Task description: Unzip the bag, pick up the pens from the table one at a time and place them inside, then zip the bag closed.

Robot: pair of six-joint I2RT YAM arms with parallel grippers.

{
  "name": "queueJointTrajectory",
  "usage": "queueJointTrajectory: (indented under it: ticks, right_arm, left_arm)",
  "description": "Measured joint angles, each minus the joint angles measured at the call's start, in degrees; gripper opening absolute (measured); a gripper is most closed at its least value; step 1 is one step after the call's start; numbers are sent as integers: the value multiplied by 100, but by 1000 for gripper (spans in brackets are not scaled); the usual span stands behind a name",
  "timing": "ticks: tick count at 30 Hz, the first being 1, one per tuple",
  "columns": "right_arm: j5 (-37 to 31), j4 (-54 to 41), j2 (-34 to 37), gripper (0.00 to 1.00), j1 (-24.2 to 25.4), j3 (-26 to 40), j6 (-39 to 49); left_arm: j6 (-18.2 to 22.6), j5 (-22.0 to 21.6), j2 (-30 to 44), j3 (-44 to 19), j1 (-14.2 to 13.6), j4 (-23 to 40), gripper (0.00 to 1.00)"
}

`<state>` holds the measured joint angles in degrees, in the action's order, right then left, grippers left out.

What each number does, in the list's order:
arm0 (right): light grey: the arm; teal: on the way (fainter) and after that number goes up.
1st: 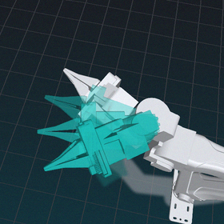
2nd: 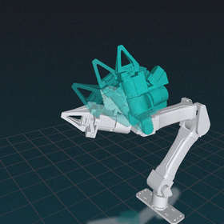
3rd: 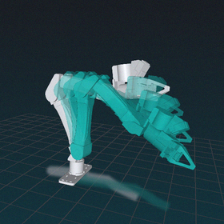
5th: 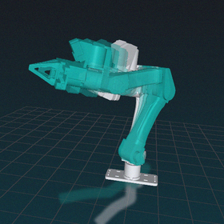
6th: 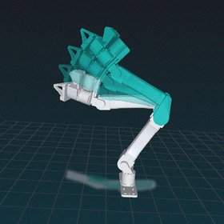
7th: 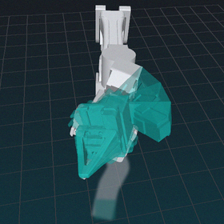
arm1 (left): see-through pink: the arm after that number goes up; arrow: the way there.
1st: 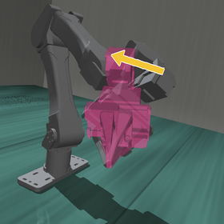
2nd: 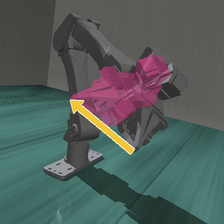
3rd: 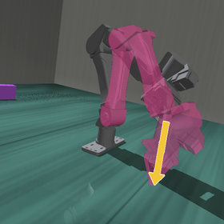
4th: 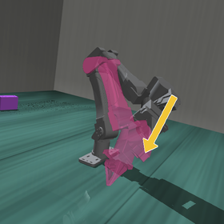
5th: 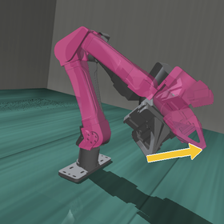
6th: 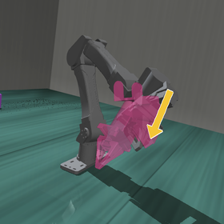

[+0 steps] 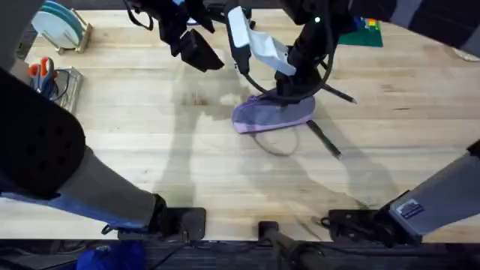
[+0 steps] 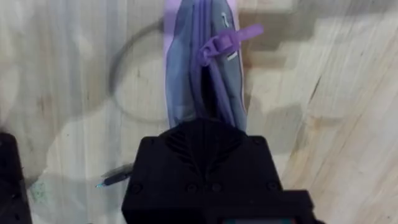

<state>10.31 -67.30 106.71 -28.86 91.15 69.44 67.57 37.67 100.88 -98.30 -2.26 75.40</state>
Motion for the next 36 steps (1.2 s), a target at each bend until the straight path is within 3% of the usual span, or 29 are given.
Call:
queueJointTrajectory:
  ticks: [27,28,30,35,36]
  right_arm:
    - [-2,132,215,31,-114,-170,-1]
    - [-2,132,215,64,-114,-170,-6]
    - [-4,132,215,240,-114,-170,-25]
    - [-24,155,227,949,-118,-204,9]
    - [-26,151,234,981,-126,-209,4]
  left_arm:
    - [0,0,0,0,0,0,994]
    - [0,0,0,0,0,0,994]
    - [0,0,0,0,0,0,994]
    - [0,0,0,0,0,0,993]
    - [0,0,0,0,0,0,993]
